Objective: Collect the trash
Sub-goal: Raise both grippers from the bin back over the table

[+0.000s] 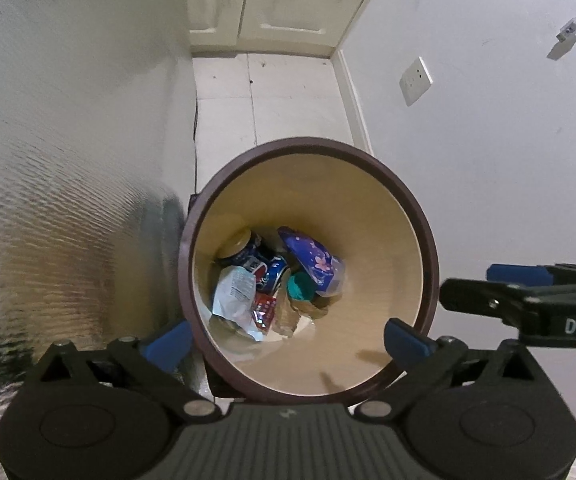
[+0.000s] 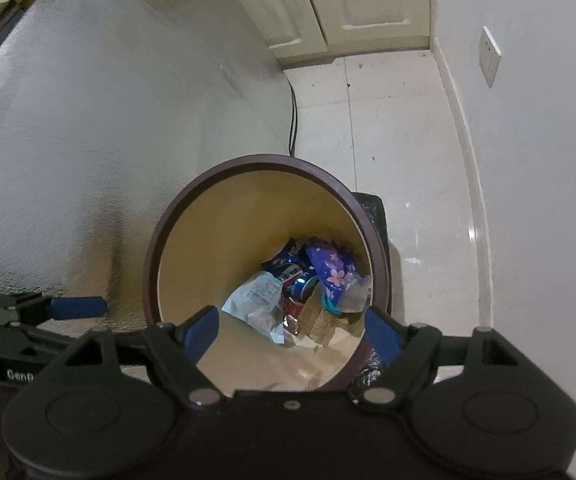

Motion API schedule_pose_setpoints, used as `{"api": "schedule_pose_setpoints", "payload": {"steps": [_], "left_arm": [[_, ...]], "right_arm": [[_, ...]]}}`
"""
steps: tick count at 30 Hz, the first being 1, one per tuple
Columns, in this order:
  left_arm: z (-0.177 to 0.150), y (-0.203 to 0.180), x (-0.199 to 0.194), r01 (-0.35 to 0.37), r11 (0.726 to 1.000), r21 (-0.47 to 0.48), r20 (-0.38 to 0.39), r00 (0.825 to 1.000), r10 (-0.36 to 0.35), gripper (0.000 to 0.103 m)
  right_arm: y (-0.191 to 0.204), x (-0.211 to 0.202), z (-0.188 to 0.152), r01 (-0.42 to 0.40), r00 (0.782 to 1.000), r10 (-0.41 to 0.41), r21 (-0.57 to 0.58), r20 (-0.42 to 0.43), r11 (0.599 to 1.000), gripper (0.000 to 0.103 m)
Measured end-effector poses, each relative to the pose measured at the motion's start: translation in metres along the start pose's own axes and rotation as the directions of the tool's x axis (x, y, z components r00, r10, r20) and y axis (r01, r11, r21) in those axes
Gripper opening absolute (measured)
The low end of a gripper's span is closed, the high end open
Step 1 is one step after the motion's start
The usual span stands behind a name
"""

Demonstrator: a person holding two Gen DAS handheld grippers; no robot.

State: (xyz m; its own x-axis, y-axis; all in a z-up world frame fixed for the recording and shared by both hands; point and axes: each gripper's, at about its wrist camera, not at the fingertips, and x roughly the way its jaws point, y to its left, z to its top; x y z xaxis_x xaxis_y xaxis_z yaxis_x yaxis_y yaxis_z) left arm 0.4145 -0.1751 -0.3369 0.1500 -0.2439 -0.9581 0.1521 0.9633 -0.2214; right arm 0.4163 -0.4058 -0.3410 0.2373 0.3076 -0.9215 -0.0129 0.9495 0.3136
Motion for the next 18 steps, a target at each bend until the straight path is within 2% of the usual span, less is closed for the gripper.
{"api": "schedule_pose_setpoints", "payload": {"steps": [3,7,11,18], "left_arm": [[-0.001,0.0,-0.009,-0.004,1.0,0.002,0.014,1.0,0.004,0.103],[-0.004,0.0,-0.023,-0.008,1.0,-0.001,0.034,0.999,0.008,0.103],[-0.008,-0.002,-0.035,-0.014,1.0,0.009,0.045,0.999,0.014,0.103],[-0.02,-0.01,-0.06,-0.024,0.999,0.029,0.075,0.997,0.022,0.103]], "right_arm": [[0.002,-0.01,-0.004,0.006,1.0,-0.006,-0.01,0.018,1.0,0.086],[0.002,-0.025,-0.011,0.013,0.999,-0.013,-0.011,0.046,1.0,0.098],[0.004,-0.041,-0.018,0.029,0.997,-0.029,-0.009,0.072,1.0,0.103],[0.01,-0.067,-0.032,0.07,0.991,-0.068,-0.014,0.116,0.997,0.103]]}}
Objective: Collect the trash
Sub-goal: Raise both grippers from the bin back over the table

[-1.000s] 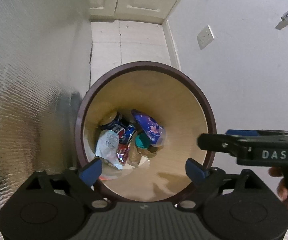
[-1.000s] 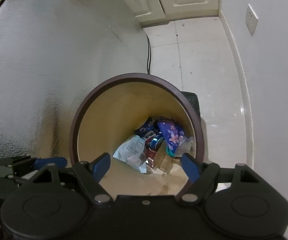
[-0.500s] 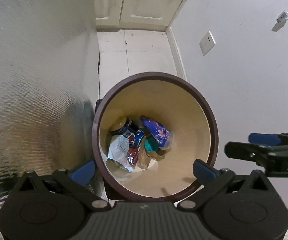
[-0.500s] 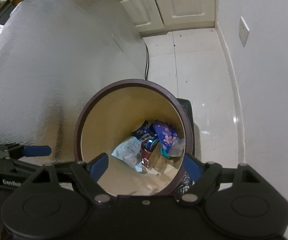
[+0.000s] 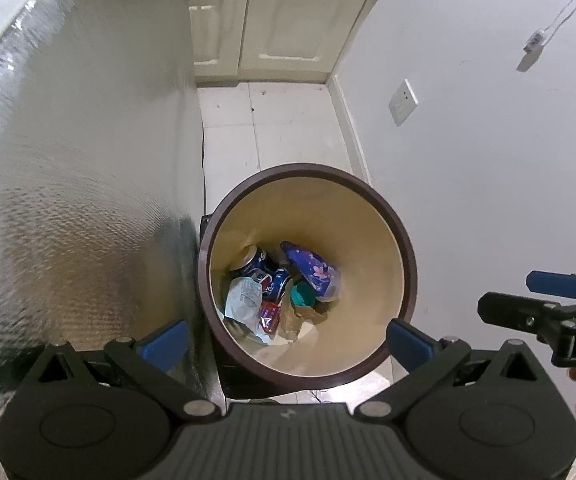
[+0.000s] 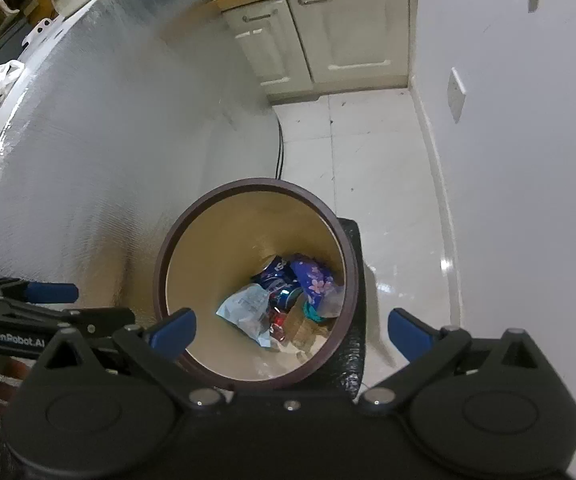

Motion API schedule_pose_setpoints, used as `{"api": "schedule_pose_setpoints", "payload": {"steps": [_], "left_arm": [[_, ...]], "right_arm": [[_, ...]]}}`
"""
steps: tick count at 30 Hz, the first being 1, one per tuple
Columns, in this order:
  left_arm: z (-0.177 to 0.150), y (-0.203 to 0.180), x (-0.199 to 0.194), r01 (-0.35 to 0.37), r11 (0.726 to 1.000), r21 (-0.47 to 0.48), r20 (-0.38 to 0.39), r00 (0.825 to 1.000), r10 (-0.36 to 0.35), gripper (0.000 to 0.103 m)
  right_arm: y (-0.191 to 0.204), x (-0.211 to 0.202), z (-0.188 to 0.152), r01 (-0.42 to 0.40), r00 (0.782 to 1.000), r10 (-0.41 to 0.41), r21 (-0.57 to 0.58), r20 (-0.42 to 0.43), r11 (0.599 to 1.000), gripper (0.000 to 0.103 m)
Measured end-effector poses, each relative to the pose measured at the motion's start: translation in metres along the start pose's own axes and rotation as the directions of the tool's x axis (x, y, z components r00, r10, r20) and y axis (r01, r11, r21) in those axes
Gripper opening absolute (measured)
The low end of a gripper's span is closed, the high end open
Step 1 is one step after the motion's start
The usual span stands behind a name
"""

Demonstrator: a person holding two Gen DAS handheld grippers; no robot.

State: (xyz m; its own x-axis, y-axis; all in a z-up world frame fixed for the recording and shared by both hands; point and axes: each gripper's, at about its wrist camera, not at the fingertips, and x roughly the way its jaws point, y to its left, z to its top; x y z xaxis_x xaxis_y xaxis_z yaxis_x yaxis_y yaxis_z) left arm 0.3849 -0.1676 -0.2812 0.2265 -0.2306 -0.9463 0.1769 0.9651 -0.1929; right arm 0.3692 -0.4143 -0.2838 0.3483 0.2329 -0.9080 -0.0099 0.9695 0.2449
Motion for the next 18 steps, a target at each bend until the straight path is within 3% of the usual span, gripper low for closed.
{"api": "schedule_pose_setpoints", "payload": {"steps": [10,18], "left_arm": [[-0.018,-0.007,-0.044,-0.002,1.0,0.021,0.056,0.998,0.0,0.103],[-0.031,-0.012,-0.1,0.008,0.999,0.035,0.159,0.987,-0.014,0.103]], "right_arm": [[0.007,-0.039,-0.018,0.031,0.998,-0.031,0.0,0.051,1.0,0.103],[0.021,-0.078,-0.035,0.049,0.995,-0.048,-0.007,0.09,0.999,0.103]]}}
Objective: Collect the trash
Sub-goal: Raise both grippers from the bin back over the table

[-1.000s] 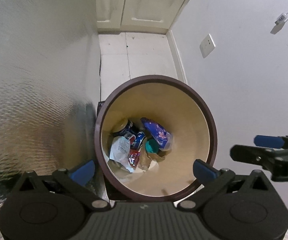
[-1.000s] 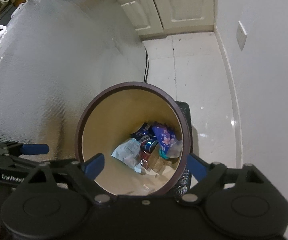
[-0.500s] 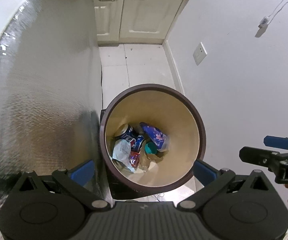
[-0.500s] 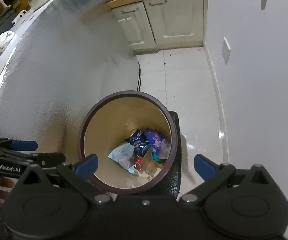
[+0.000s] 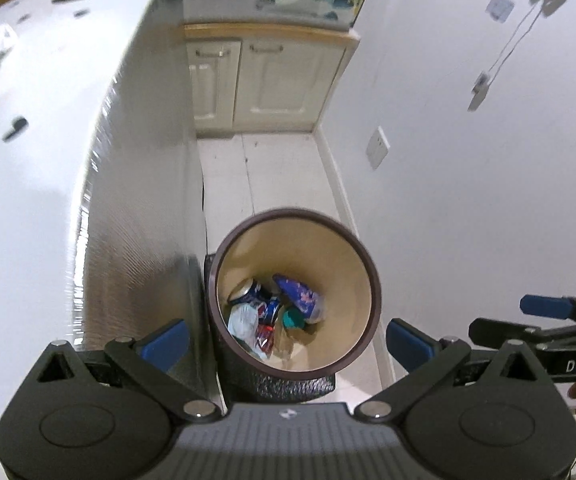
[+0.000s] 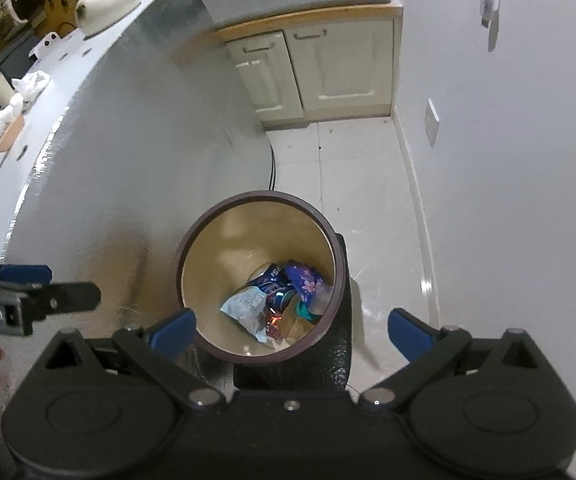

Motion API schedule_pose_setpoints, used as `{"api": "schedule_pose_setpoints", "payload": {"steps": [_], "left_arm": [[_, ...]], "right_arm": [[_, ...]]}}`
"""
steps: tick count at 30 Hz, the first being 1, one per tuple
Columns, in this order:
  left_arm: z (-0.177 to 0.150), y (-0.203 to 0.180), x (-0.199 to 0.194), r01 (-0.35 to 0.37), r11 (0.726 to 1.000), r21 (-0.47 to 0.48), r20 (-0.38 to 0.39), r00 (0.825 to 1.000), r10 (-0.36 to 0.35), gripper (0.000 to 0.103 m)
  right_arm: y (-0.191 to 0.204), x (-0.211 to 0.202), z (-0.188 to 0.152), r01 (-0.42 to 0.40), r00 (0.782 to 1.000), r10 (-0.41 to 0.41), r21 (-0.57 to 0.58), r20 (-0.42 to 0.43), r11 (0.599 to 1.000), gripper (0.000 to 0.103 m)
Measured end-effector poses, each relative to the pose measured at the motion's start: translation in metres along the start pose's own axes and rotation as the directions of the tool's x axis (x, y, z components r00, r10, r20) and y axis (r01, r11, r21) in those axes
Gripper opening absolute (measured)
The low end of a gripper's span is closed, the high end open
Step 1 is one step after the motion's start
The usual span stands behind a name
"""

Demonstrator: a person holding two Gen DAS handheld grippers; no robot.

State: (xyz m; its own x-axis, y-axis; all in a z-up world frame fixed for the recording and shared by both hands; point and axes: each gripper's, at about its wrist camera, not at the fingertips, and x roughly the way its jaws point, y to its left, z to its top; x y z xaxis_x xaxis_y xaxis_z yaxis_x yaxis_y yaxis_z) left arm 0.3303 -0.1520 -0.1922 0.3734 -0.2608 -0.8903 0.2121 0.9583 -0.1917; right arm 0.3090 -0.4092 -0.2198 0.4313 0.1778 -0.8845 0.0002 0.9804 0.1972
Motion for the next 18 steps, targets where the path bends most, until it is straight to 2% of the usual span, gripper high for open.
{"api": "schedule_pose_setpoints", "payload": {"steps": [9,18], "left_arm": [[-0.007,0.002,-0.067,0.021,1.0,0.011,0.125,0.992,-0.022,0.103],[-0.018,0.026,-0.141,0.038,0.999,-0.006,0.246,0.969,-0.036,0.103]], "right_arm": [[0.024,-0.059,-0.002,0.001,0.994,0.001,-0.023,0.112,1.0,0.103],[0.062,-0.117,-0.004,0.0,0.973,0.01,-0.041,0.231,0.999,0.103]]}}
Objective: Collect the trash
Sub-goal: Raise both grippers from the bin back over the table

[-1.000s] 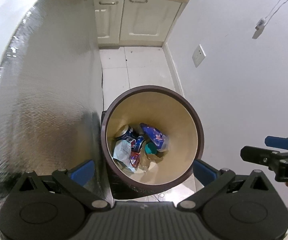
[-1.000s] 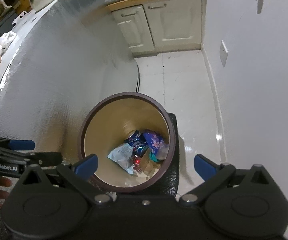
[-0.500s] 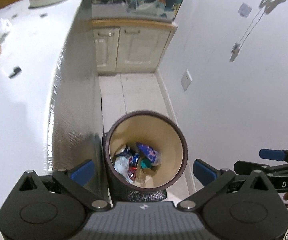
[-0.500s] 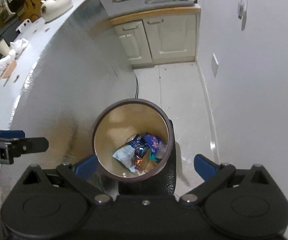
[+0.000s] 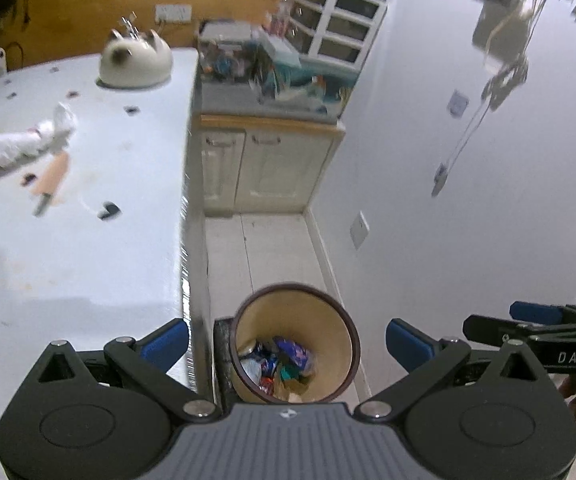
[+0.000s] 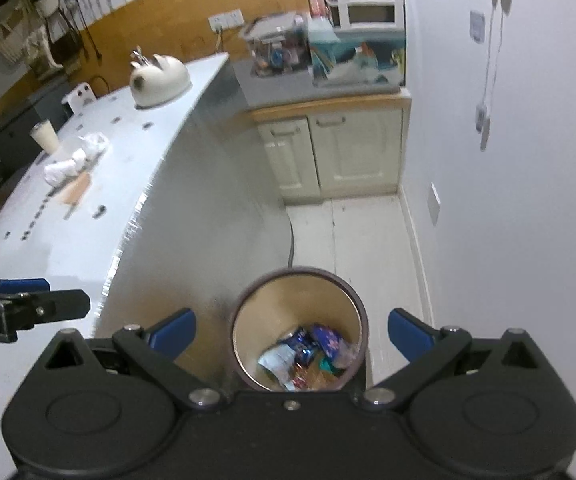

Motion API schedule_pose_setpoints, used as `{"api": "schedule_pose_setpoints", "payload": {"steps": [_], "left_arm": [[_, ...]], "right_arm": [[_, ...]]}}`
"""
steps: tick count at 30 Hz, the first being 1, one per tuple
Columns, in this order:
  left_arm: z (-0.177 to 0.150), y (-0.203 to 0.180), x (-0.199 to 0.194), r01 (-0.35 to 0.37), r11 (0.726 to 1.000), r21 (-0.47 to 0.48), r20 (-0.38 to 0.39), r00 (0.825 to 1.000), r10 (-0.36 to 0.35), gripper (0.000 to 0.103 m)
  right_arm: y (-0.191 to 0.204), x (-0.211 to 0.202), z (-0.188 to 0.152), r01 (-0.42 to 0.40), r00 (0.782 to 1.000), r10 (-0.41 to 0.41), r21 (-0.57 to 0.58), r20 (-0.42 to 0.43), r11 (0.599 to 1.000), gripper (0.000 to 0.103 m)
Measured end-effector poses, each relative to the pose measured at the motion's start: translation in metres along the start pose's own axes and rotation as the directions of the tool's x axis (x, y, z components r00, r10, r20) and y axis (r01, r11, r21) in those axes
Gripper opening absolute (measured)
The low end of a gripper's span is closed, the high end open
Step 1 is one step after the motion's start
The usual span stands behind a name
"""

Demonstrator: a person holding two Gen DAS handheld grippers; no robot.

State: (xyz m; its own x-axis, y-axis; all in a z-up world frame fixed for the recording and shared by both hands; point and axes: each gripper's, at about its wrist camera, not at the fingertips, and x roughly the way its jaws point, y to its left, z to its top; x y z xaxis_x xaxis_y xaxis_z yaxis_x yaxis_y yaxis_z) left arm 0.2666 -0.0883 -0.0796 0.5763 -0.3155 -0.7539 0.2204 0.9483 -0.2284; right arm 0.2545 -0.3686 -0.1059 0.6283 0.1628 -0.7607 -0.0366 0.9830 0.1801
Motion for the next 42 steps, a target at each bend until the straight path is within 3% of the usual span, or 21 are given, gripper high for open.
{"api": "schedule_pose_setpoints", "payload": {"steps": [15,24,33,42], "left_arm": [[-0.001,0.076,-0.119,-0.047,0.998,-0.046,0.205,0.977,0.056,0.103],[0.009,0.14,-0.158,-0.062,0.998,0.019,0.268,0.962,0.055,0.103],[0.054,0.207,-0.165,-0.041,0.99,0.137,0.314,0.949,-0.004,0.103],[0.11,0.27,-0.123,-0.019,0.963,0.27,0.318,0.945,-0.071,0.103]], "right_arm": [[0.101,-0.063,0.001,-0.028,0.985,0.033,-0.033,0.169,0.999,0.103],[0.177,-0.071,0.0,-0.052,0.972,0.059,-0.036,0.226,0.998,0.103],[0.247,-0.059,0.015,-0.067,0.962,0.07,-0.023,0.264,0.998,0.103],[0.292,-0.022,0.052,-0.071,0.96,0.07,-0.007,0.271,0.997,0.103]]}}
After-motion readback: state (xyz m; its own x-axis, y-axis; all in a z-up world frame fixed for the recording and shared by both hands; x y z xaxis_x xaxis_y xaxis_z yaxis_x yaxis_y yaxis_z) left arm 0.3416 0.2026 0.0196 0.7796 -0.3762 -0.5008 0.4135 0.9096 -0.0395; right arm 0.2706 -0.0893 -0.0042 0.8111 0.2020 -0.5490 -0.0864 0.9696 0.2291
